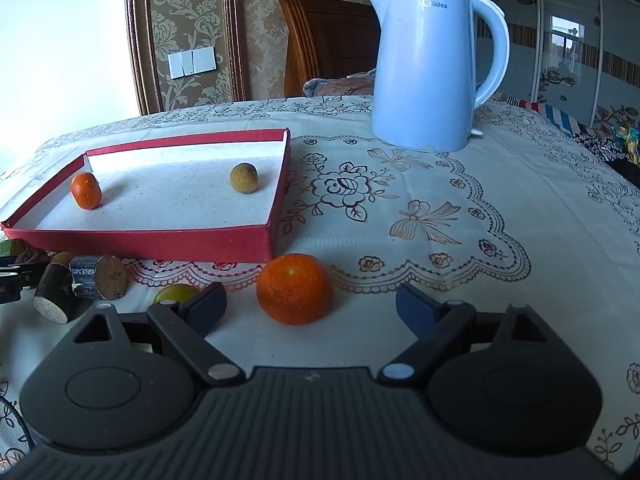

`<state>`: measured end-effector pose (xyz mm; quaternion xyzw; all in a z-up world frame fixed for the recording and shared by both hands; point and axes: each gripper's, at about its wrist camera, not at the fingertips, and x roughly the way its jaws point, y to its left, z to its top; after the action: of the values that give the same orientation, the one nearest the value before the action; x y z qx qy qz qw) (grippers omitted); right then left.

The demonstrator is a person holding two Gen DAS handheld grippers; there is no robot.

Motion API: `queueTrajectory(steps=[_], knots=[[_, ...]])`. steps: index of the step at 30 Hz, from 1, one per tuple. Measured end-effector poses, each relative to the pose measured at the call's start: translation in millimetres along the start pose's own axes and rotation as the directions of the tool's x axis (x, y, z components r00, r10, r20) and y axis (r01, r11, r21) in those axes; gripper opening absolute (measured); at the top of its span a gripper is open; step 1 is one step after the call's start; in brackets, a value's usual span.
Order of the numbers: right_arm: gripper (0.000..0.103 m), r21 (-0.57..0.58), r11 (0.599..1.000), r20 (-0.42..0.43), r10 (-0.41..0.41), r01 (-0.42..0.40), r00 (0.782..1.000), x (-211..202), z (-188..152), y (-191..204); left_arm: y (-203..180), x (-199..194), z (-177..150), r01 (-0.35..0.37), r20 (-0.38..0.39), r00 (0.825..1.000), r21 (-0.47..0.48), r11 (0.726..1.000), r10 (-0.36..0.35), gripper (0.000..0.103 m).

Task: Organize fruits
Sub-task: 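Close the left gripper on the chocolate donut while the right gripper grasps a tangerine, then lift the donut with the left gripper while the right carries the tangerine over the tray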

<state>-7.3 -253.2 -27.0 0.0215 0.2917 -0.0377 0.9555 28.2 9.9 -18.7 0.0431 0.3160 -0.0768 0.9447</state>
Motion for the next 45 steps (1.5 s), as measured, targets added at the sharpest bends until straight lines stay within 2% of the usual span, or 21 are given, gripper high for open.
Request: queueTrajectory(steps=[7,14,16,23,27,38,45], knots=[[0.075,0.017,1.000,-0.042,0.006,-0.006,0.999,14,3,-2,-2,-1,-1,-0.006,0.003,1.000,-0.001,1.000,0.006,0.041],[0.062,0.009,1.000,-0.036,0.000,0.001,0.999,17,3,-1,-3,-2,-1,-0.013,0.007,1.000,0.004,1.000,0.013,0.041],[0.055,-0.013,1.000,-0.032,0.000,0.000,0.999,16,2,3,-3,-2,-1,-0.015,0.008,1.000,0.005,1.000,0.015,0.041],[0.048,-0.044,0.999,-0.029,-0.005,0.003,1.000,16,2,8,-3,-1,-1,-0.015,0.008,1.000,0.005,1.000,0.015,0.041],[0.040,-0.060,0.998,-0.023,0.002,-0.003,1.000,15,2,10,-3,-1,-1,-0.014,0.008,1.000,0.004,1.000,0.014,0.041],[0.040,-0.068,0.998,-0.014,-0.001,0.000,1.000,14,1,12,-4,-3,-3,-0.019,0.017,1.000,0.010,1.000,0.019,0.041],[0.040,-0.035,0.999,0.012,-0.016,0.017,1.000,9,0,6,-6,-10,-4,0.003,0.048,0.999,0.036,0.999,-0.005,0.041]])
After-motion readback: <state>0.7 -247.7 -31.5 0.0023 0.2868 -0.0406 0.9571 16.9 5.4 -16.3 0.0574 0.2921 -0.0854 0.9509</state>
